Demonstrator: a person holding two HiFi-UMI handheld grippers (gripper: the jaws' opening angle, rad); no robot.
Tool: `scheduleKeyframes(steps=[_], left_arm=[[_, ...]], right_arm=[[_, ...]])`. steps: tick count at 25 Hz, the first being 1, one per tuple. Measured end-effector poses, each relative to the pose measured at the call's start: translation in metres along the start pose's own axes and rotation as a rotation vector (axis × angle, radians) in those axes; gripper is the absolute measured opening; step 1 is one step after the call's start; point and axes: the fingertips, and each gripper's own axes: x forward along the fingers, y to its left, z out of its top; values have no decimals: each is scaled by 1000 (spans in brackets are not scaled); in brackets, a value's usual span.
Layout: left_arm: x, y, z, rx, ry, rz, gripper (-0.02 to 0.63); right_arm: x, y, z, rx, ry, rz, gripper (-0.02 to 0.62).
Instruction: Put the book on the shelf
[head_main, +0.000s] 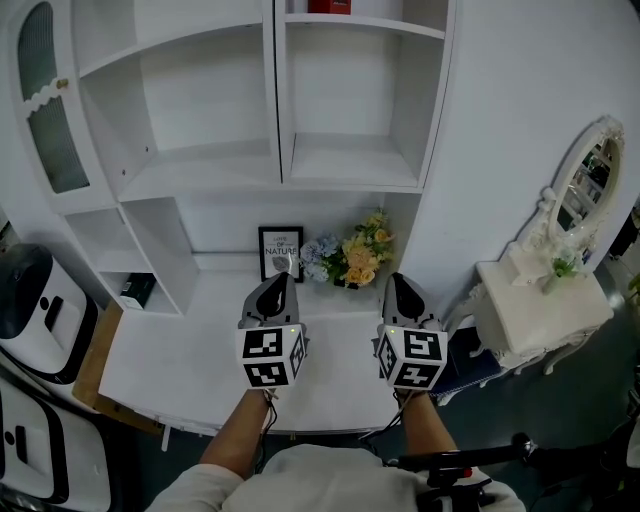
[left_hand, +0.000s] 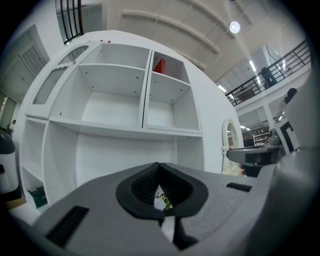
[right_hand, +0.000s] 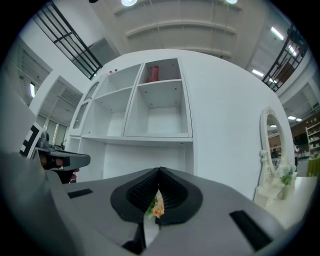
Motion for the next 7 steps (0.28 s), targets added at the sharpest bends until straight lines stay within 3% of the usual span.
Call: scheduleKeyframes(steps=[7], left_arm=[[3,6,-10,-11,13,-3,0]], right_arm=[[3,1,-10,-4,23,-16,21]])
